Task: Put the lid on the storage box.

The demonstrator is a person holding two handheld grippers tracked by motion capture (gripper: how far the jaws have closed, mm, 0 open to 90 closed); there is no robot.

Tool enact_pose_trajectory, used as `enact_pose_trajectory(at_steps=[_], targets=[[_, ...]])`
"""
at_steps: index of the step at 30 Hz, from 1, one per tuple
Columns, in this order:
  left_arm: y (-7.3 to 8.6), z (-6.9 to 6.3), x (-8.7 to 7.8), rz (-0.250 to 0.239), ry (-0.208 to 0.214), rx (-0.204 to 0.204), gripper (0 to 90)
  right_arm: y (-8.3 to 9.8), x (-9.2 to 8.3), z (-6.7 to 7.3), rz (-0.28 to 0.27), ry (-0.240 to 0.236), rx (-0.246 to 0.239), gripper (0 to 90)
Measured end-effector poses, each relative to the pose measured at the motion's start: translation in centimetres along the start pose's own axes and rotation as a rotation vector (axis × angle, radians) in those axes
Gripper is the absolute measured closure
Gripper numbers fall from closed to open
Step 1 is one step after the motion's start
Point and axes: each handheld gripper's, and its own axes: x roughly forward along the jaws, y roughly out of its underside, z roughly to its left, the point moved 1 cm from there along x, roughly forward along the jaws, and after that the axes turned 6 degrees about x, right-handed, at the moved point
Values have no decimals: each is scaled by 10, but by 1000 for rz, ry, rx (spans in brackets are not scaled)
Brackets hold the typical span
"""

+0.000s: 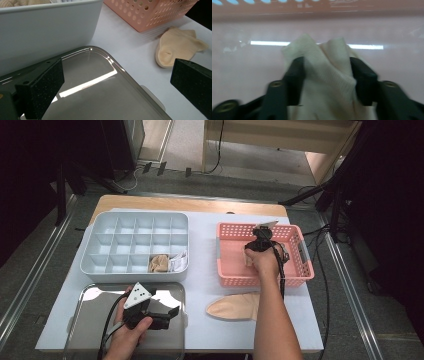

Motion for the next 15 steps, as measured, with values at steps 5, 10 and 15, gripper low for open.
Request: enact_pose_trajectory(at_steps=[5, 10, 15], targets=[[0, 0, -1, -2, 0, 4, 0, -1, -4, 5, 1, -44, -24, 801], [0, 1, 1, 0, -1, 5, 0, -3, -20, 4, -82, -146, -14, 818], [0, -2, 2, 1, 1, 10, 0, -3, -40, 0, -183, -206, 25, 817]])
